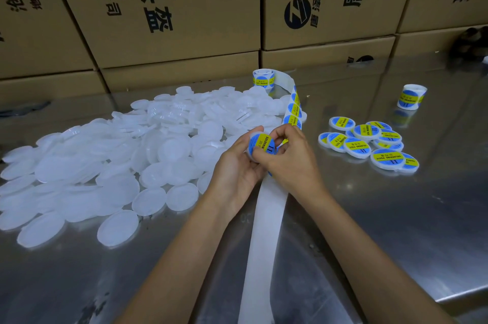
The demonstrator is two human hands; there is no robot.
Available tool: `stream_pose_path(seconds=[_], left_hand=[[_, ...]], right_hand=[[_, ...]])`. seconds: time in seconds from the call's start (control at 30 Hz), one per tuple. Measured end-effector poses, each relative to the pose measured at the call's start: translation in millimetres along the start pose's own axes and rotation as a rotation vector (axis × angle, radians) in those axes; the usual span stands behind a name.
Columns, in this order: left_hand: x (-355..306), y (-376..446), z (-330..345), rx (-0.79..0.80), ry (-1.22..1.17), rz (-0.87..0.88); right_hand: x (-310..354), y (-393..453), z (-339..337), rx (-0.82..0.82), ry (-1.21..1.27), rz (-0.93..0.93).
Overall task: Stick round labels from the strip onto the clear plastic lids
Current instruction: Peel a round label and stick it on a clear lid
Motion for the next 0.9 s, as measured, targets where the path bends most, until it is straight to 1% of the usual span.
stream_pose_path(seconds=[0.13, 0.3, 0.47, 0.73, 0.8, 0.9], left_hand=[[-1.8, 0.6, -0.6, -0.008, -0.08, -0.047], [-2.6, 2.7, -5.0, 0.027, -0.143, -0.049], [-2.0, 0.6, -6.0, 0.086, -0.13, -0.062], [-2.0, 2.0, -8.9, 0.124, -0.033, -0.126], [-1.8, 2.4, -9.7, 0.129, 0.001, -0.141], [-0.9, 2.8, -10.7, 0.142, 0.034, -0.167]], right_hand=[[-5.4, 3.6, -0.4, -0.009, 0.033, 0.038], [-3.2, 1.1, 1.2, -0.014, 0.017, -0.023], [-5.0, -0.2, -0.8, -0.043, -0.168, -0.024], [-5.0, -0.9, -7.5, -0.127, -0.534, -0.189], [-5.7, -0.7, -6.7, -0.129, -0.581, -0.209], [-7.3, 1.2, -5.0, -0.118, -0.582, -0.201]])
Point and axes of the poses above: each hand's wrist, its own y-axis towards the middle knuckle, its own z-axis out of the palm, x = y × z, the point moved 2 cm from there along y, towards the middle knuckle, and after that the axes turned 7 degrees about z, right-handed, at the moved point
